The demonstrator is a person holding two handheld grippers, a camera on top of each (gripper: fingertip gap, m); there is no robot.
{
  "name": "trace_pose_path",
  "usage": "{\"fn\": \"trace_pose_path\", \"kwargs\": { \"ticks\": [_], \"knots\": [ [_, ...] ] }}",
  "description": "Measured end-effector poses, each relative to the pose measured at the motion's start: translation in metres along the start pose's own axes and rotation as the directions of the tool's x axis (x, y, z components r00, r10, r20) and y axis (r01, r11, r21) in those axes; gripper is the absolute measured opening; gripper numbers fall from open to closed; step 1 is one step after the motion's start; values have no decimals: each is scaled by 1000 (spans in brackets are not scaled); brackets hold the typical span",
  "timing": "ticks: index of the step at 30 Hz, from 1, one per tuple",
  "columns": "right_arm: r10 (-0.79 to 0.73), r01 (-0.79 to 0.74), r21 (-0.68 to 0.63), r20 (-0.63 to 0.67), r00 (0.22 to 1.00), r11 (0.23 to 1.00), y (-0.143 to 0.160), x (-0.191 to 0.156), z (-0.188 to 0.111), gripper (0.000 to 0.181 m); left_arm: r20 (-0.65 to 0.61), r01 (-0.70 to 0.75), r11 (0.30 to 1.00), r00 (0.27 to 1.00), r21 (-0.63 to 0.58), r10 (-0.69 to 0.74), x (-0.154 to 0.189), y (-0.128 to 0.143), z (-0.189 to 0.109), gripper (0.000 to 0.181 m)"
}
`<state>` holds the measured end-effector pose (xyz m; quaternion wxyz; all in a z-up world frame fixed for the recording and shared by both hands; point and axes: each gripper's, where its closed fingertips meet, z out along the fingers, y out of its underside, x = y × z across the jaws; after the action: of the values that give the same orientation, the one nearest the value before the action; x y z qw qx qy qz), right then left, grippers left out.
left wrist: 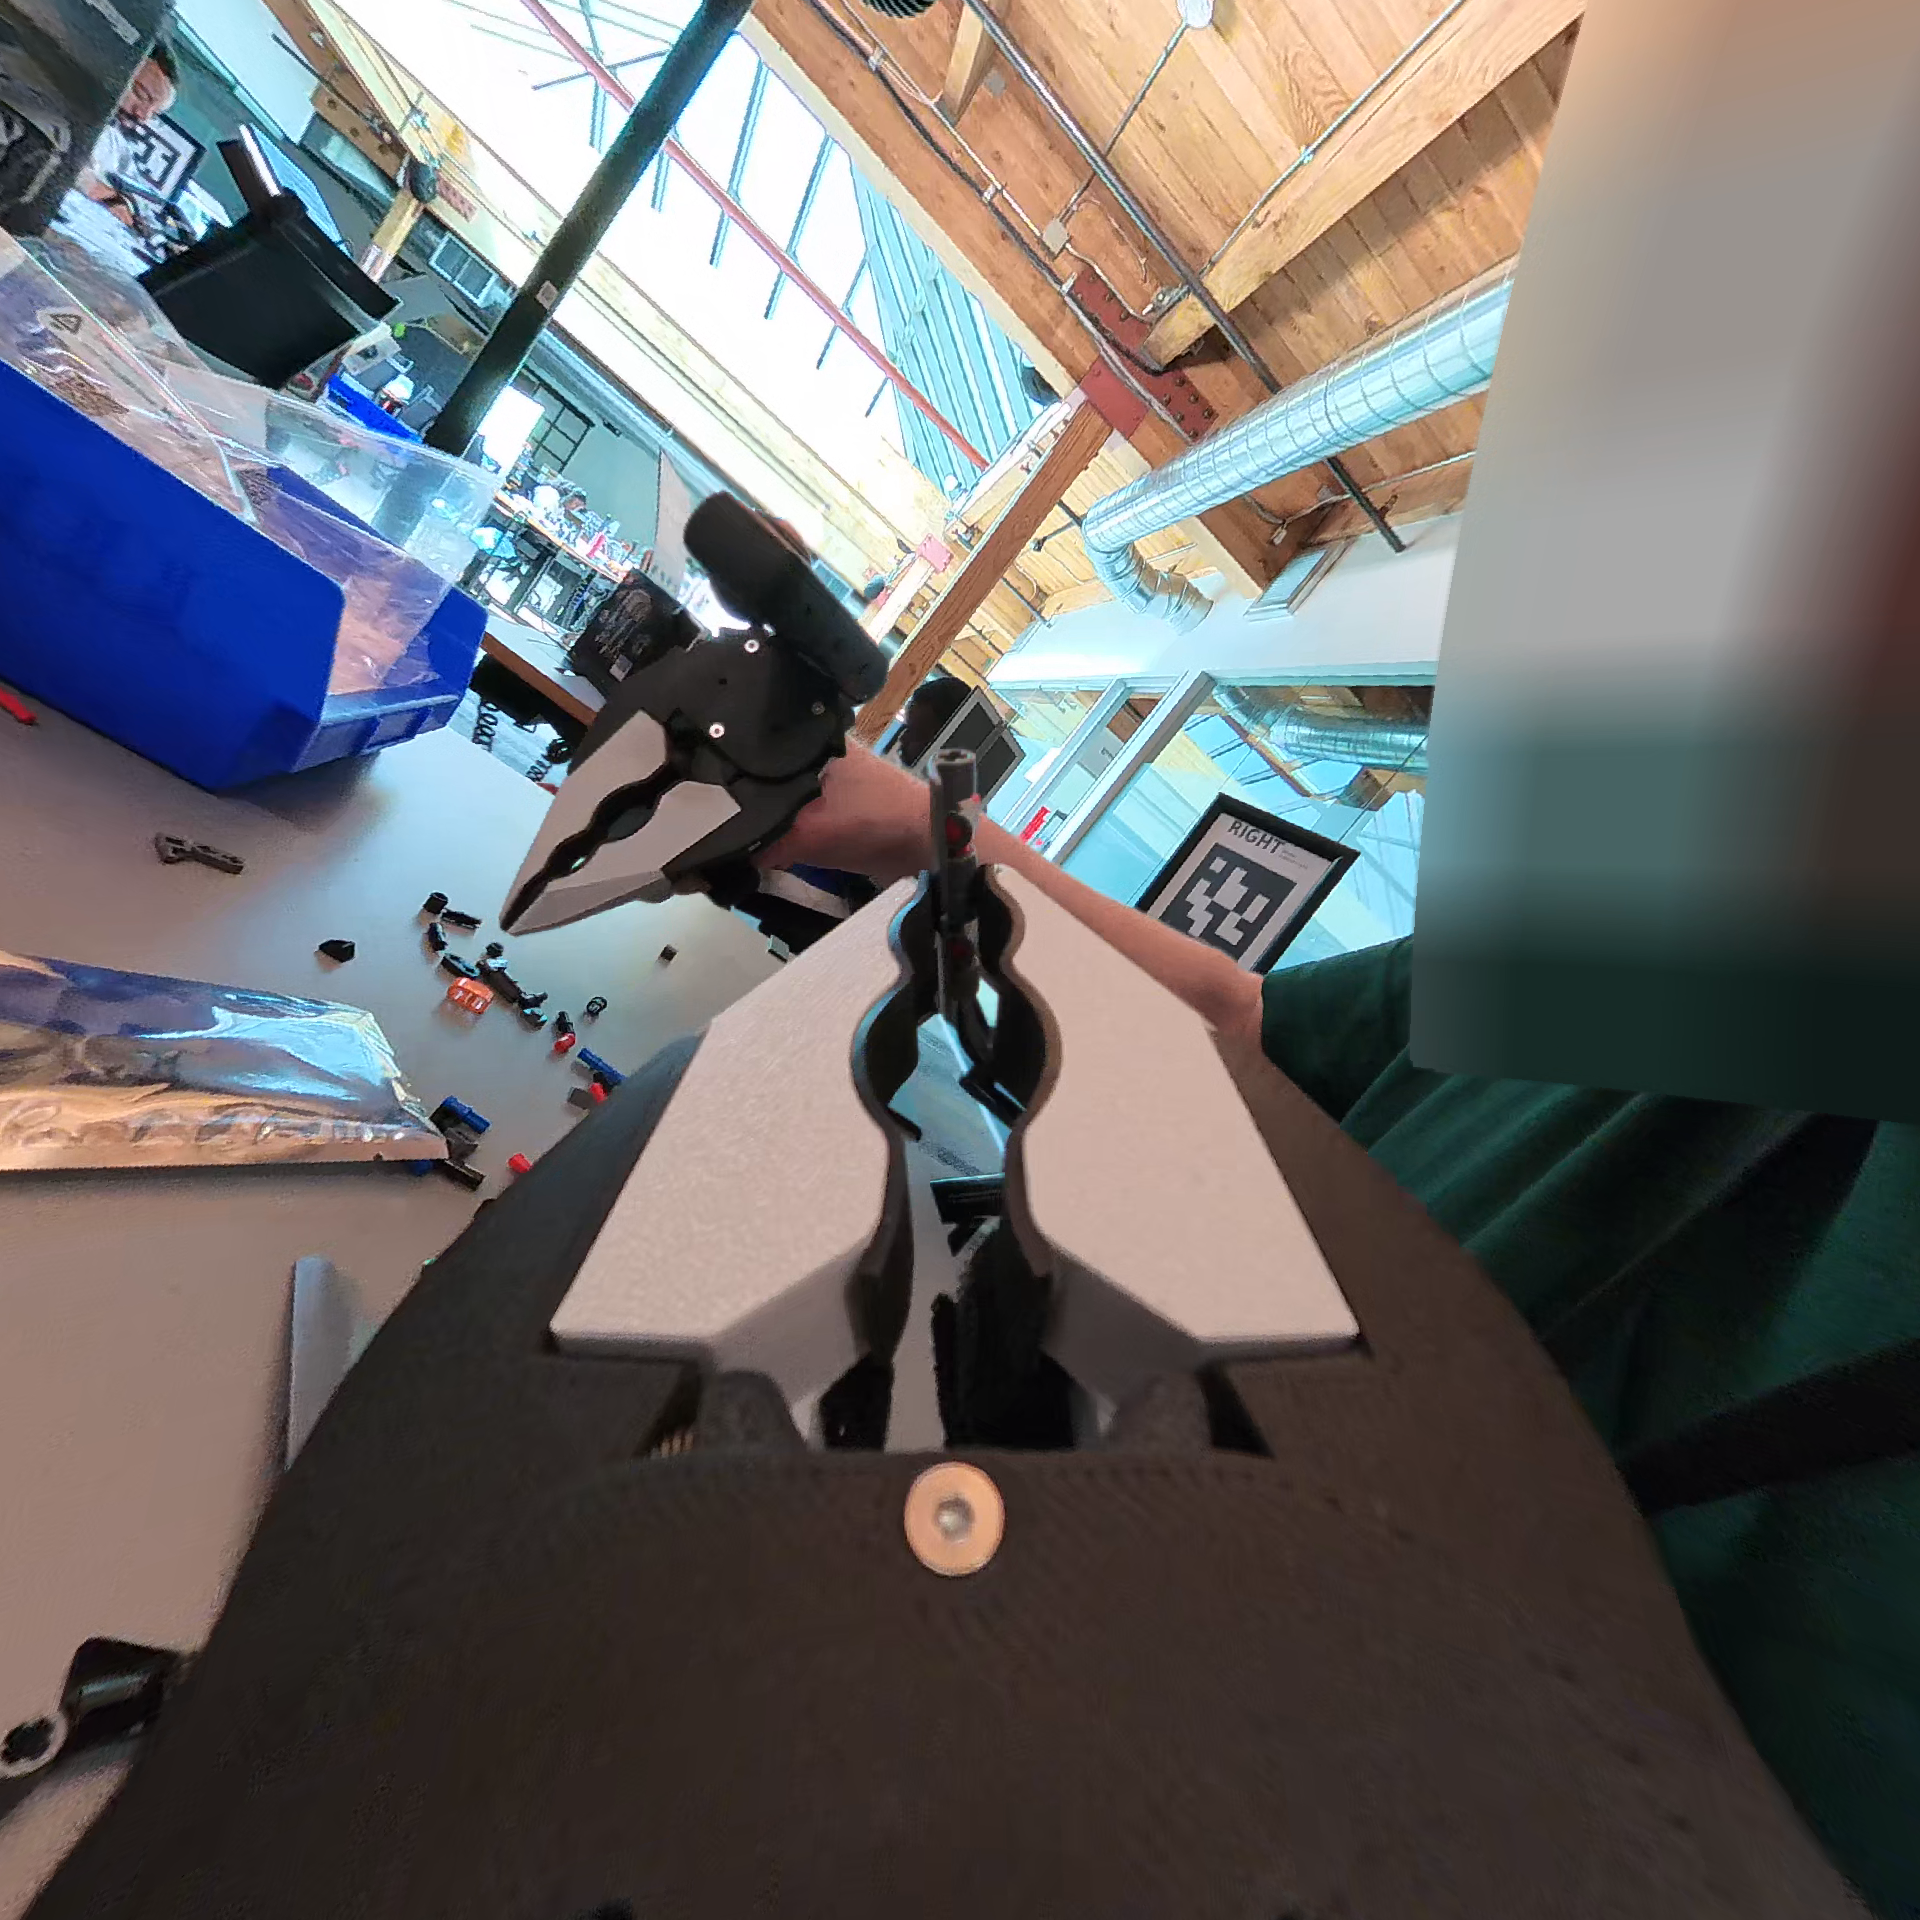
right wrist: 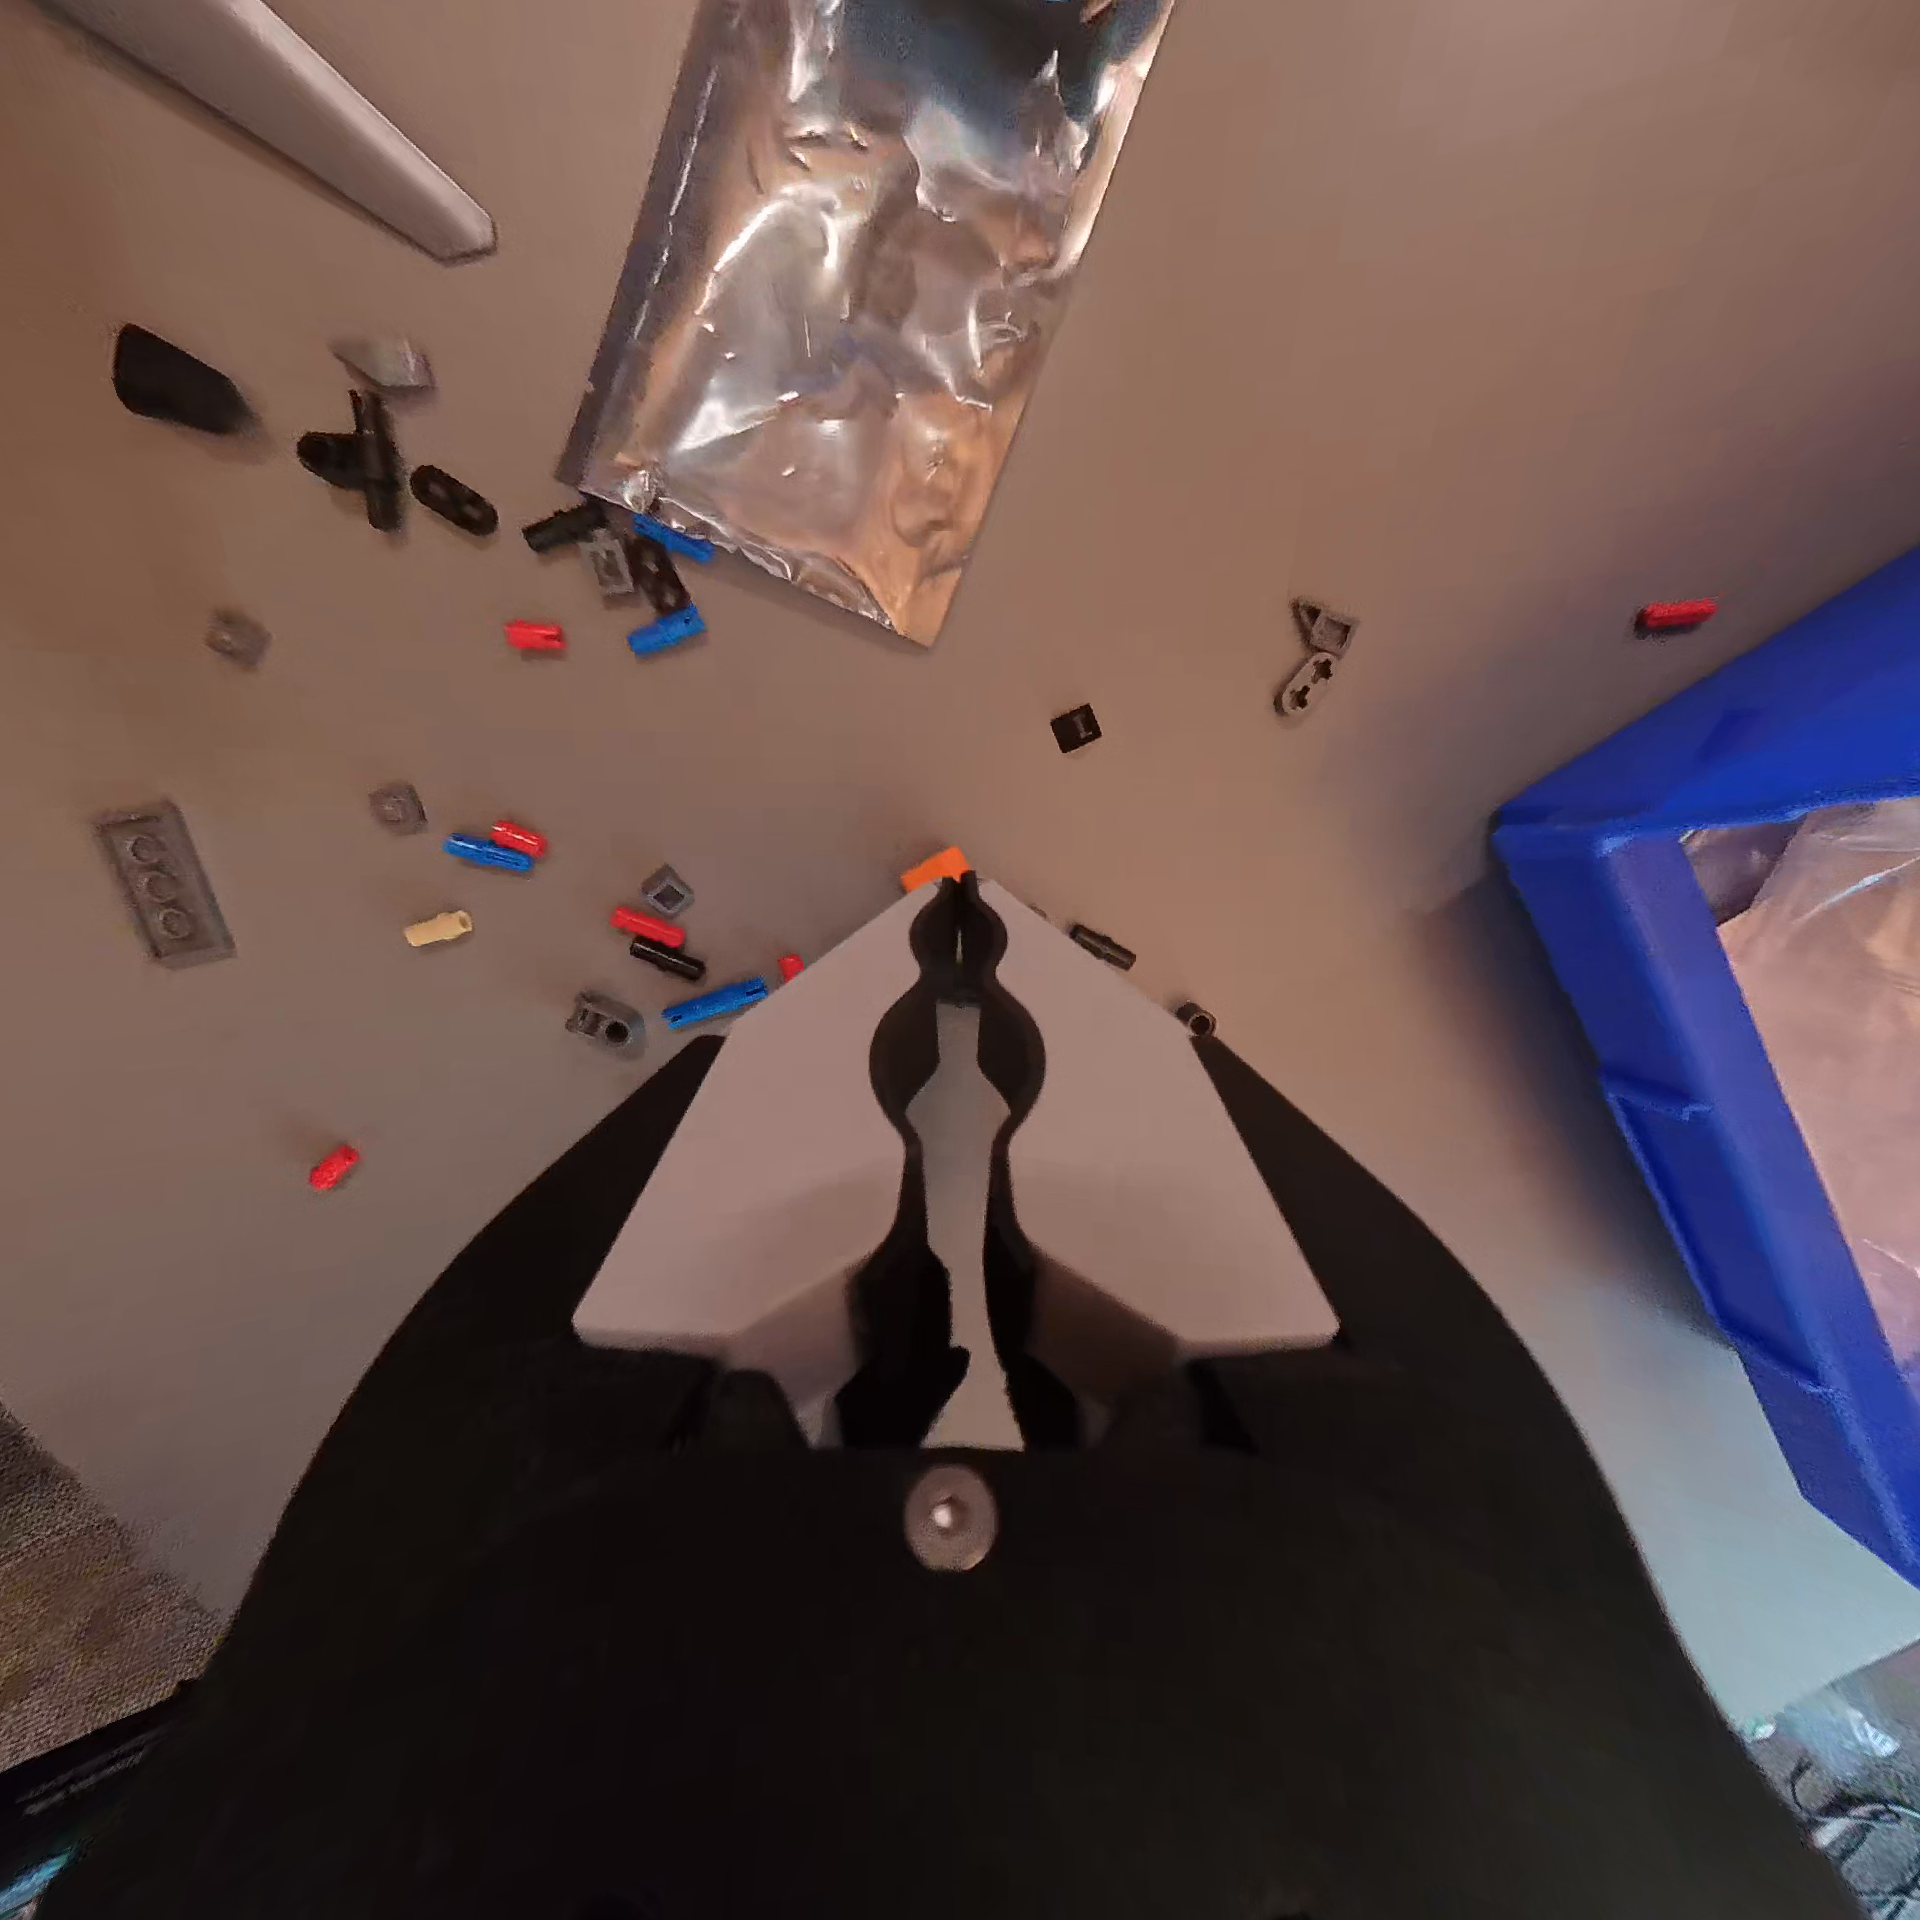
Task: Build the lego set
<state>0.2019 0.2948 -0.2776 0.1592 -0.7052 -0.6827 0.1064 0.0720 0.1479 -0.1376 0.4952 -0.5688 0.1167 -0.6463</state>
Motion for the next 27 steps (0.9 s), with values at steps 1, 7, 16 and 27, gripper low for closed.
{"fn": "trace_pose_path", "kwargs": {
  "ticks": [1, 7, 16, 27],
  "knots": [
    [1, -1, -5, -12, 1000, 1000, 0, 2, -2, 0, -5, 6, 1000, 1000, 2, -6, 0, 0, 0, 5],
    [0, 0, -59, -13, 1000, 998, 12, 8, 6, 13, -11, -1, 1000, 1000, 2, 1, 3, -1, -1, 5],
    [-44, 41, -122, -22, 999, 992, 25, 12, 25, 15, -11, 6, 1000, 1000, -6, -6, 2, 1, 0, 5],
    [-23, 23, -55, 4, 1000, 998, 15, 11, 20, 12, 13, -13, 1000, 1000, 9, 13, -2, -1, -1, 5]
  ]
}}
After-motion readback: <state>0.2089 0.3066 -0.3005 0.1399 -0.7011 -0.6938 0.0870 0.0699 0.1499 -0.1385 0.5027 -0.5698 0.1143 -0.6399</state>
